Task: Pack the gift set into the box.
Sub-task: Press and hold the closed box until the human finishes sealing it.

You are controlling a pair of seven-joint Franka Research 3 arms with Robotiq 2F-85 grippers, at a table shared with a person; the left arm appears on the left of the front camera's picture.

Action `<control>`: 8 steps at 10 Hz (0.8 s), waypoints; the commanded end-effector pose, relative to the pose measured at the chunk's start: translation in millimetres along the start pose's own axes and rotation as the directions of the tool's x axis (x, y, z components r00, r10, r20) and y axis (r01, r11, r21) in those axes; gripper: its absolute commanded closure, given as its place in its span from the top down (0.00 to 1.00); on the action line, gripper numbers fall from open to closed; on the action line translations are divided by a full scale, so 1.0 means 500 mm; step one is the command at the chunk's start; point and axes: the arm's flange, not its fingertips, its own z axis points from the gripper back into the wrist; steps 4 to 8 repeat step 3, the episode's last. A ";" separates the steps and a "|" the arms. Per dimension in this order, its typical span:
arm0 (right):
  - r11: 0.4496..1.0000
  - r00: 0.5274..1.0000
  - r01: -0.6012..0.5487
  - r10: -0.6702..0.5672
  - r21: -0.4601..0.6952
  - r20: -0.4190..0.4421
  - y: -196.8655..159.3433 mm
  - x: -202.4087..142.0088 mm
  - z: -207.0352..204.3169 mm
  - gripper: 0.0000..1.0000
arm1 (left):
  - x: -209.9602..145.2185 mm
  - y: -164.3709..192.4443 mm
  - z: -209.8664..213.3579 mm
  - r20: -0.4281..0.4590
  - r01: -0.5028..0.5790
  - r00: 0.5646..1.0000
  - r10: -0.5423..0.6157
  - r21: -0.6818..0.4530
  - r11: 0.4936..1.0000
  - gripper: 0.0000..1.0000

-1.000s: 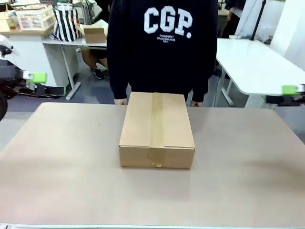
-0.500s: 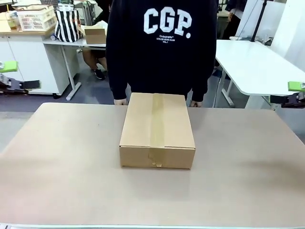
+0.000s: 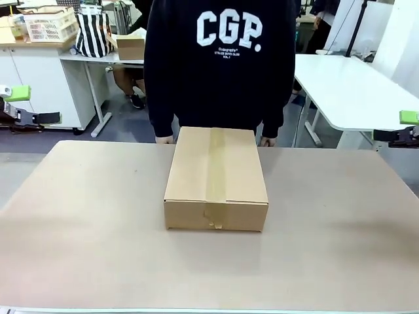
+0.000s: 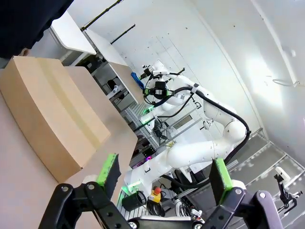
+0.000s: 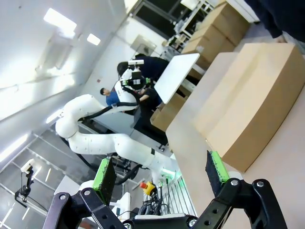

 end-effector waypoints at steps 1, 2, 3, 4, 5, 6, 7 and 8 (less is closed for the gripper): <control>1.000 1.000 -0.022 0.022 0.012 0.009 0.004 0.000 0.004 1.00 | -0.003 -0.003 0.003 -0.004 0.020 1.000 -0.020 -0.013 1.000 1.00; 1.000 1.000 -0.022 0.022 0.012 0.009 0.004 0.000 0.004 1.00 | -0.003 -0.003 0.003 -0.004 0.020 1.000 -0.020 -0.013 1.000 1.00; 1.000 1.000 -0.022 0.022 0.012 0.009 0.004 0.000 0.004 1.00 | -0.003 -0.003 0.003 -0.004 0.020 1.000 -0.020 -0.013 1.000 1.00; 1.000 1.000 -0.022 0.022 0.012 0.009 0.004 0.000 0.004 1.00 | -0.003 -0.003 0.003 -0.004 0.020 1.000 -0.020 -0.013 1.000 1.00; 1.000 1.000 -0.022 0.022 0.012 0.009 0.004 0.000 0.004 1.00 | -0.003 -0.003 0.003 -0.004 0.020 1.000 -0.020 -0.013 1.000 1.00; 1.000 1.000 -0.022 0.022 0.012 0.009 0.004 0.000 0.004 1.00 | -0.003 -0.003 0.003 -0.004 0.020 1.000 -0.020 -0.013 1.000 1.00; 1.000 1.000 -0.022 0.022 0.012 0.009 0.004 0.000 0.004 1.00 | -0.003 -0.003 0.003 -0.004 0.020 1.000 -0.020 -0.013 1.000 1.00; 1.000 1.000 -0.022 0.022 0.012 0.009 0.004 0.000 0.004 1.00 | -0.003 -0.003 0.003 -0.004 0.020 1.000 -0.020 -0.013 1.000 1.00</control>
